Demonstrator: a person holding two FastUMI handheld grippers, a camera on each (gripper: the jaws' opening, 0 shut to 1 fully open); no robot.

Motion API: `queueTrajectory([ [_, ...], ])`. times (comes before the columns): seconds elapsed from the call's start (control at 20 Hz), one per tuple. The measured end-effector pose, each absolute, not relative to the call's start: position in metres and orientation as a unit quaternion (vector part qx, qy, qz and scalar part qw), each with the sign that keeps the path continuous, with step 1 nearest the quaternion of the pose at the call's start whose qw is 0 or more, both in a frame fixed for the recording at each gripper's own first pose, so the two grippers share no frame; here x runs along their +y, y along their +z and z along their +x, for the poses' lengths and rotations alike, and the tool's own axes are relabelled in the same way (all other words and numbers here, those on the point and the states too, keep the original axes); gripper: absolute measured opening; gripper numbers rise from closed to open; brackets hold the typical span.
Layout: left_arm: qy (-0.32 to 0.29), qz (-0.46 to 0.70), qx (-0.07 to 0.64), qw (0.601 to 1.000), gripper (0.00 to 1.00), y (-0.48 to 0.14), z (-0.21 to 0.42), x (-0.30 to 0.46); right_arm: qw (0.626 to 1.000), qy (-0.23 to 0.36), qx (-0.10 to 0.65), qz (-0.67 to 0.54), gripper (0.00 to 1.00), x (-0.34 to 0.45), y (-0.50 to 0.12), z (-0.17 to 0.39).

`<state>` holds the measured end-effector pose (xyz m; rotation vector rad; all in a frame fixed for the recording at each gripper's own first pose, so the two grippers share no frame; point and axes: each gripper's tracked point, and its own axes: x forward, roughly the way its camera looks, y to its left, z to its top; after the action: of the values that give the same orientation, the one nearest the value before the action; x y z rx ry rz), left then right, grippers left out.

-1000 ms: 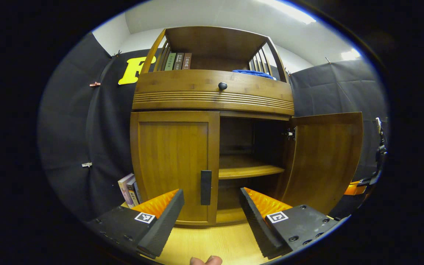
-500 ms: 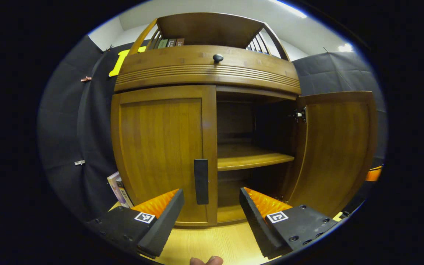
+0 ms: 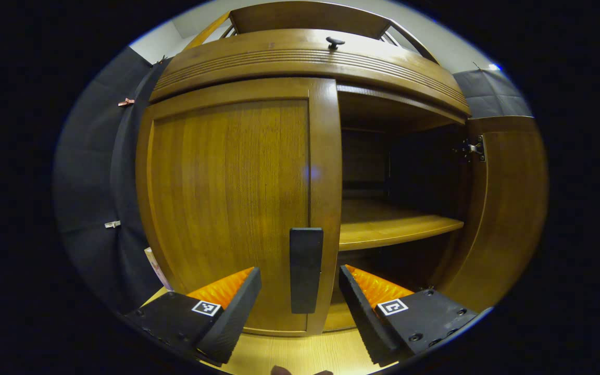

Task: Open the right door of the double-door shoe cabinet with the right hand, and open the left door with the left hand.

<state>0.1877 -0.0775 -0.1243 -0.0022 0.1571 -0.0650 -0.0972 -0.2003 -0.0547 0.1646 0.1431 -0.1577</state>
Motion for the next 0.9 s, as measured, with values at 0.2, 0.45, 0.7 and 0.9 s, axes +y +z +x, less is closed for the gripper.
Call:
queueTrajectory([
  [0.2, -0.027, 0.000, 0.083, 0.996, 0.79, -0.131, 0.206, -0.074, 0.991, -0.074, 0.072, 0.084, 0.98, -0.193, -0.053, -0.101],
  [0.45, -0.041, -0.006, 0.096, 0.995, 0.39, -0.137, 0.209, -0.085, 0.992, -0.068, 0.071, 0.073, 0.98, -0.186, -0.053, -0.102],
  [0.7, -0.058, -0.003, 0.103, 0.993, 0.31, -0.137, 0.184, -0.081, 0.994, -0.055, 0.061, 0.073, 0.98, -0.171, -0.048, -0.093],
  [0.9, -0.073, 0.003, 0.102, 0.992, 0.30, -0.138, 0.140, -0.068, 0.996, -0.029, 0.057, 0.064, 1.00, -0.148, -0.048, -0.082],
])
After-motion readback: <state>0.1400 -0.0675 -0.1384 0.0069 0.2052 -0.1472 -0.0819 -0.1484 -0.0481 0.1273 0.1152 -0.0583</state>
